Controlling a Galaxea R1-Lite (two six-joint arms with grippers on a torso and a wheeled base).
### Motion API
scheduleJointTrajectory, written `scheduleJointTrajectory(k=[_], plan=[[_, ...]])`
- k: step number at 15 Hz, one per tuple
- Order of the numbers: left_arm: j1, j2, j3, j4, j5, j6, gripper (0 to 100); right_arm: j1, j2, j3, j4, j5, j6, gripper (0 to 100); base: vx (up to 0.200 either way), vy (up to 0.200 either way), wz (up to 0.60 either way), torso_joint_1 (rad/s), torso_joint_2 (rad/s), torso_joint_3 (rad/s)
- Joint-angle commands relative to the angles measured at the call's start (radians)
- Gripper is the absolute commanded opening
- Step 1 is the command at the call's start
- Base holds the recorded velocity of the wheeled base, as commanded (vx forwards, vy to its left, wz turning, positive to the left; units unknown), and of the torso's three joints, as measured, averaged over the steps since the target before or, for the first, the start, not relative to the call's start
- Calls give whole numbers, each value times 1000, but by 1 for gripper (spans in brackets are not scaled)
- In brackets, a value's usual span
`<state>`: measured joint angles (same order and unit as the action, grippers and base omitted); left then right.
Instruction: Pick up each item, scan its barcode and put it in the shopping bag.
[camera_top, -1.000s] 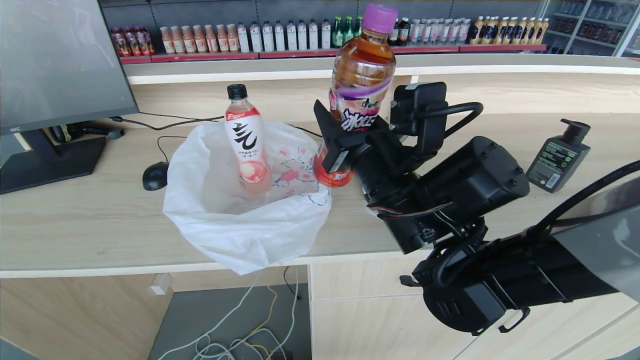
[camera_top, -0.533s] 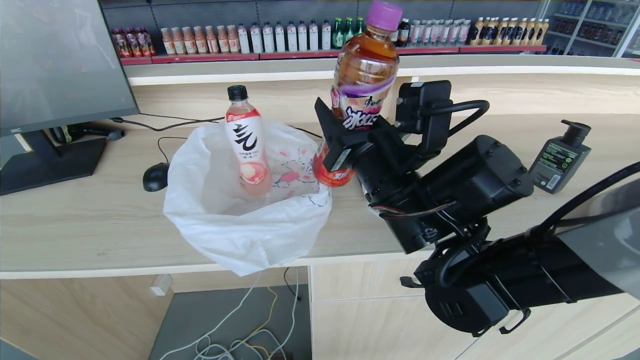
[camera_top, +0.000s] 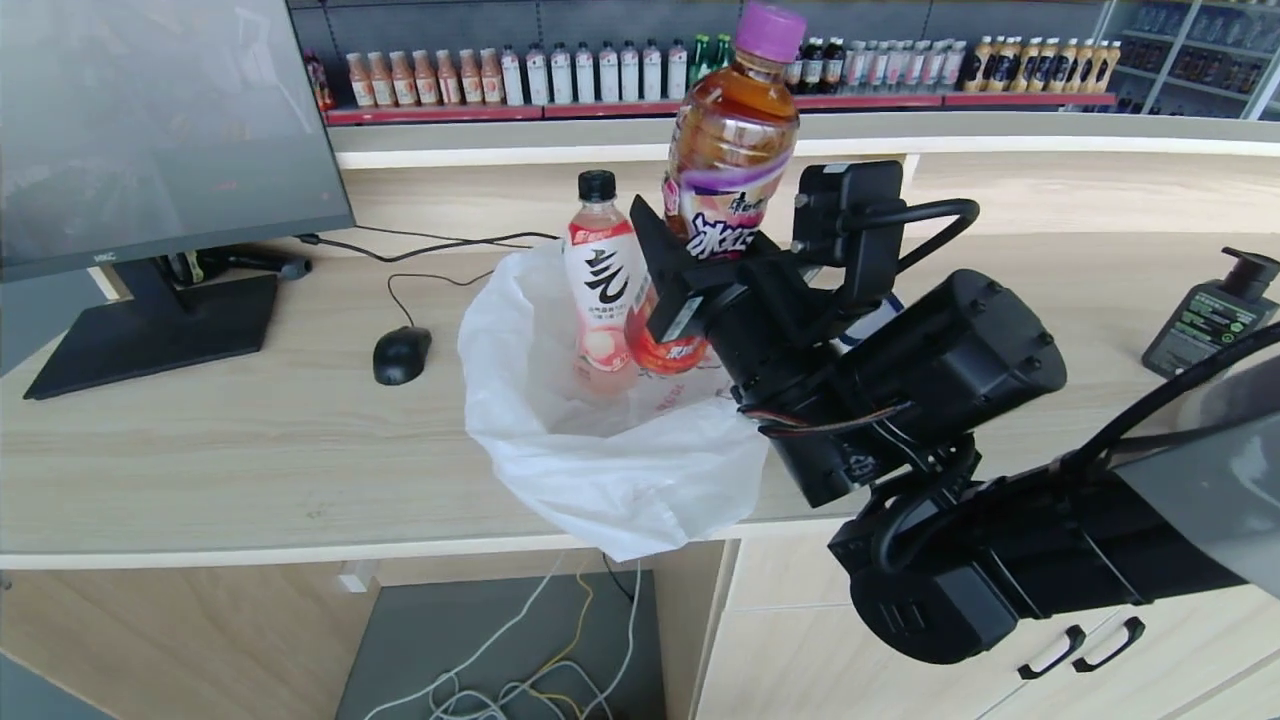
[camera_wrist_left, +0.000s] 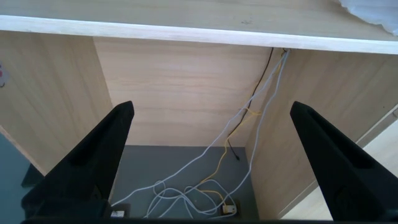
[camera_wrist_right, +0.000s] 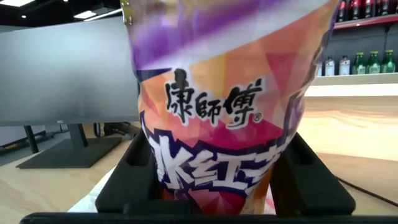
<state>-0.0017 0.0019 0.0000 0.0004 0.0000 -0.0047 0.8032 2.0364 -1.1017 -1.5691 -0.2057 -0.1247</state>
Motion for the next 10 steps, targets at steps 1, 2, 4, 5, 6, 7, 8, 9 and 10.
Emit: scheduleJointTrajectory(k=[1, 2, 4, 5, 6, 7, 8, 9, 10], plan=[[0, 0, 0, 0, 0, 0, 100, 1, -5, -1, -2, 0, -1, 0, 0, 200, 0, -2, 7, 2], [0, 0, 0, 0, 0, 0, 100, -2, -5, -1, -2, -3, -1, 0, 0, 200, 0, -7, 2, 2], [0, 0, 0, 0, 0, 0, 100, -33, -12, -1, -2, -7, -12, 0, 0, 0, 0, 0, 0, 0], [0, 0, 0, 0, 0, 0, 100, -48, -15, 0, -2, -4, -20, 0, 0, 0, 0, 0, 0, 0], [0, 0, 0, 0, 0, 0, 100, -50, -18, 2, -2, -6, -16, 0, 0, 0, 0, 0, 0, 0], [0, 0, 0, 0, -2, 0, 100, -50, -22, 6, -2, -4, -18, 0, 0, 0, 0, 0, 0, 0], [0, 0, 0, 0, 0, 0, 100, -50, -28, 20, -2, -6, -18, 0, 0, 0, 0, 0, 0, 0], [0, 0, 0, 0, 0, 0, 100, -52, -33, 34, -2, -7, -18, 0, 0, 0, 0, 0, 0, 0], [0, 0, 0, 0, -2, -1, 100, -59, -39, 46, -2, -7, -20, 0, 0, 0, 0, 0, 0, 0]])
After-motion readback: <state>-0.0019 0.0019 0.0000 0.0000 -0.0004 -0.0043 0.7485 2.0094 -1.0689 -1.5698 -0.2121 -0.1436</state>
